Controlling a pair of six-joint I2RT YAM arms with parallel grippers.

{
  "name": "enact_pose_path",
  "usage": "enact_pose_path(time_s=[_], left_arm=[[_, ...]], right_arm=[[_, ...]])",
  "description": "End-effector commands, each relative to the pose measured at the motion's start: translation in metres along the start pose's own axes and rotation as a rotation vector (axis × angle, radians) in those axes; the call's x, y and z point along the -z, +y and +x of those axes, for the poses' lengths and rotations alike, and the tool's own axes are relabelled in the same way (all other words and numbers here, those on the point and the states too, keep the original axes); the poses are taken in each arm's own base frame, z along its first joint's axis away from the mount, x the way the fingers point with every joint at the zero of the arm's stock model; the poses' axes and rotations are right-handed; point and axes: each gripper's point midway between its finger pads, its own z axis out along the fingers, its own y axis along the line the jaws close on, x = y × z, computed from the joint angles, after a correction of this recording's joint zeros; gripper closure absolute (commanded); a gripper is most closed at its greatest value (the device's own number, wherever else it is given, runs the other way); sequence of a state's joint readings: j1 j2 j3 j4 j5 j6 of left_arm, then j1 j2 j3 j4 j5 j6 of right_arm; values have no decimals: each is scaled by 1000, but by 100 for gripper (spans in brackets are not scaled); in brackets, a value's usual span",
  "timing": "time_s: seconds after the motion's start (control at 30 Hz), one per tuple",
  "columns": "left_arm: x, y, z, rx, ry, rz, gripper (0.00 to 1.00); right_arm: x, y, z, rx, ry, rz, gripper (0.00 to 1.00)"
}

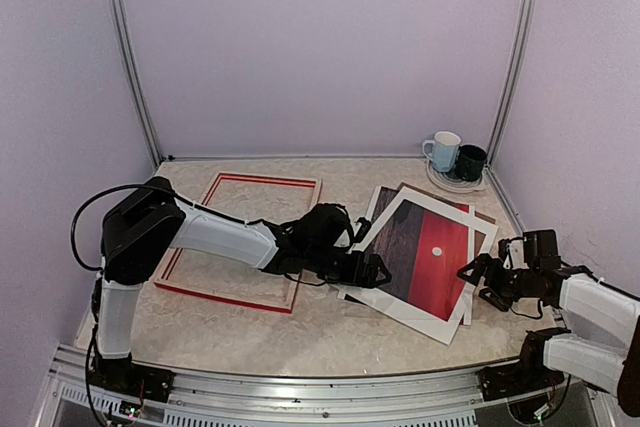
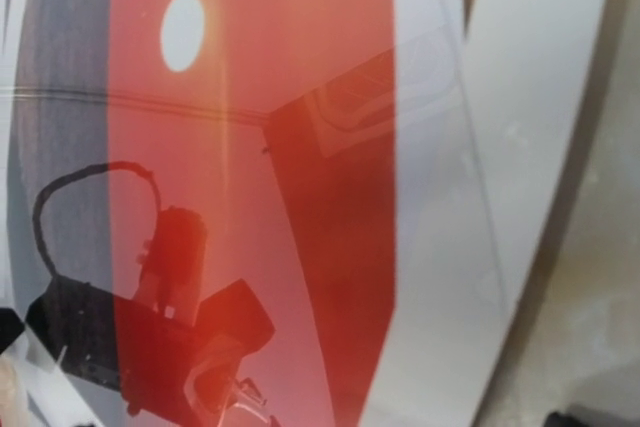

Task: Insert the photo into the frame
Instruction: Pick up the glass panel from the mat board.

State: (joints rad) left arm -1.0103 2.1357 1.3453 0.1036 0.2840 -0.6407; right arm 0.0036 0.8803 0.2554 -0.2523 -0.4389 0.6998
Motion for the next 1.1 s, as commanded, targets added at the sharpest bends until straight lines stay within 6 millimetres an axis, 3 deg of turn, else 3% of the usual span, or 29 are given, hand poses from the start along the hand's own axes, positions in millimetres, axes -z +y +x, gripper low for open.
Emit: enact_pose_path(time_s=[0.0,0.57,1.07], left_arm=[[-10,9,19,16,48,-13,1],[-11,12,24,15,57,-8,1],[-12,12,31,18,68,5,1]], right_arm=[[-1,-1,11,-29,35,-22,4],[20,44,-3,-32,-9,-205,11],[12,49,7,-101,15,-316,18]])
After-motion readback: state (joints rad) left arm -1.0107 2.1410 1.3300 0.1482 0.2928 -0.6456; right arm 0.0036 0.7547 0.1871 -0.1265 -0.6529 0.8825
